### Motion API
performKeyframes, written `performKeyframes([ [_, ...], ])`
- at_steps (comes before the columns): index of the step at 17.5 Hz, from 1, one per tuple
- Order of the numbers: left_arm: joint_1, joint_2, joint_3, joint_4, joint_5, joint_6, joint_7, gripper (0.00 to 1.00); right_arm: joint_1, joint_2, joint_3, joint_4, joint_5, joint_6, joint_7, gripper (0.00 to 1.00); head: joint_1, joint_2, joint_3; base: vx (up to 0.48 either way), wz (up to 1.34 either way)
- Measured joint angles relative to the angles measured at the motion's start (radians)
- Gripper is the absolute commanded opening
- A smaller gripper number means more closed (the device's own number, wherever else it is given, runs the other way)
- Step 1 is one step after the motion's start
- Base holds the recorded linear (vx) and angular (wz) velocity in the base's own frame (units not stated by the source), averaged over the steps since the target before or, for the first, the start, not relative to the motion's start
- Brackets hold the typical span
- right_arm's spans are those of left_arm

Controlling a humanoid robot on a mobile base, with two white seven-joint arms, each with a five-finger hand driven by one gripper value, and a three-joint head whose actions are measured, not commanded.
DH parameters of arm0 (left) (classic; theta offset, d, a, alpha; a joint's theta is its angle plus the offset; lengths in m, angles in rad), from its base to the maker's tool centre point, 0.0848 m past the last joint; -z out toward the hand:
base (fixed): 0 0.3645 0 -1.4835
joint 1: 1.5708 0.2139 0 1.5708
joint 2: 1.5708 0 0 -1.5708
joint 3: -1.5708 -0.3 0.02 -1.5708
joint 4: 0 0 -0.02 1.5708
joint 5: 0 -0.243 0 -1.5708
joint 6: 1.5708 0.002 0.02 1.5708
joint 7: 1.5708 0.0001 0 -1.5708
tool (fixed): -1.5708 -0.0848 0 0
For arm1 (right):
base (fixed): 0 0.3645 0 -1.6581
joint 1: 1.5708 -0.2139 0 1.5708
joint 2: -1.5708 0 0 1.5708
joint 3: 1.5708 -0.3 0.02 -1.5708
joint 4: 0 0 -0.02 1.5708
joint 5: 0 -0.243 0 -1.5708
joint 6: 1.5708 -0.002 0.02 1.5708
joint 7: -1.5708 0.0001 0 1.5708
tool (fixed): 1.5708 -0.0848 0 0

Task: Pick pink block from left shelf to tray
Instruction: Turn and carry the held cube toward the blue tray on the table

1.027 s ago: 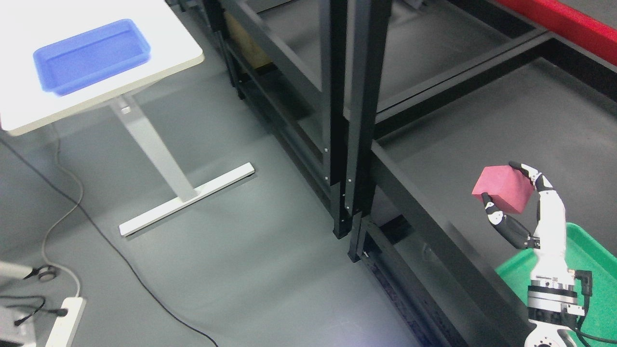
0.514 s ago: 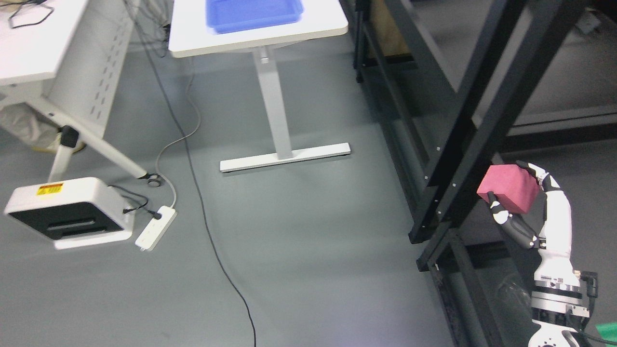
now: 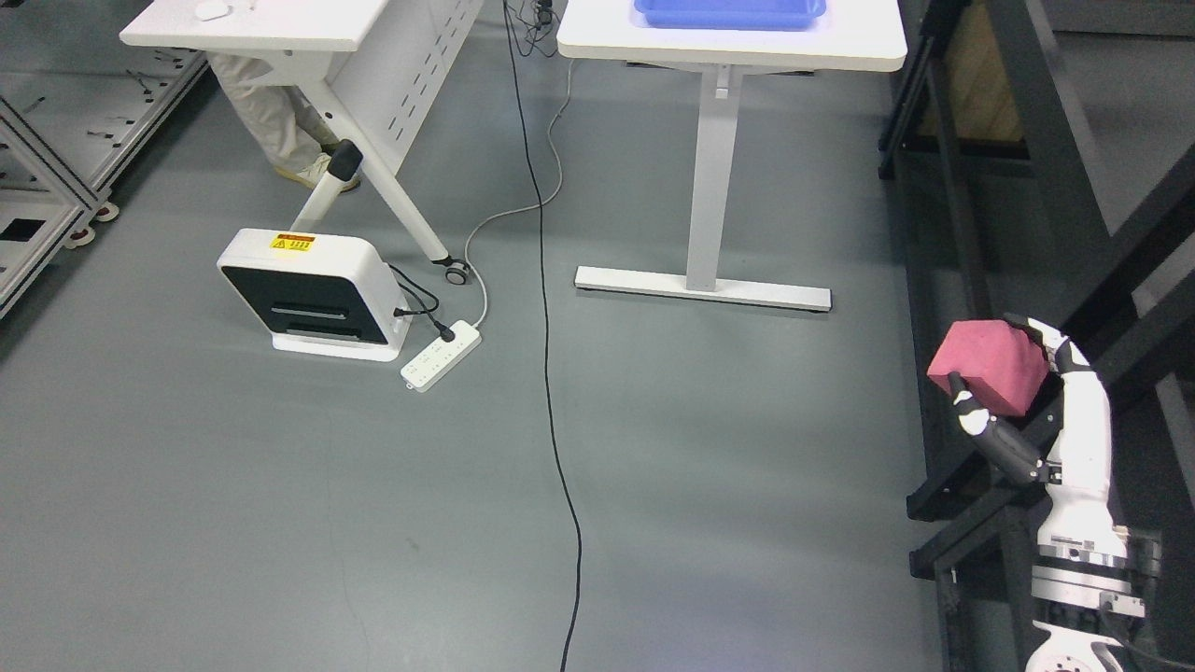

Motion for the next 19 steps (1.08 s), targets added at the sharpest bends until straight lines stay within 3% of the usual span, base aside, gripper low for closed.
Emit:
performKeyframes([
  [19,0.000,0.000,0.000,0.000,0.000,0.000,0.000,1.00,0.005,0.000,0.000,0.000,-0.002,-0.002,0.000,0.05,0.0000,0.000,0.000,0.073,0.16],
])
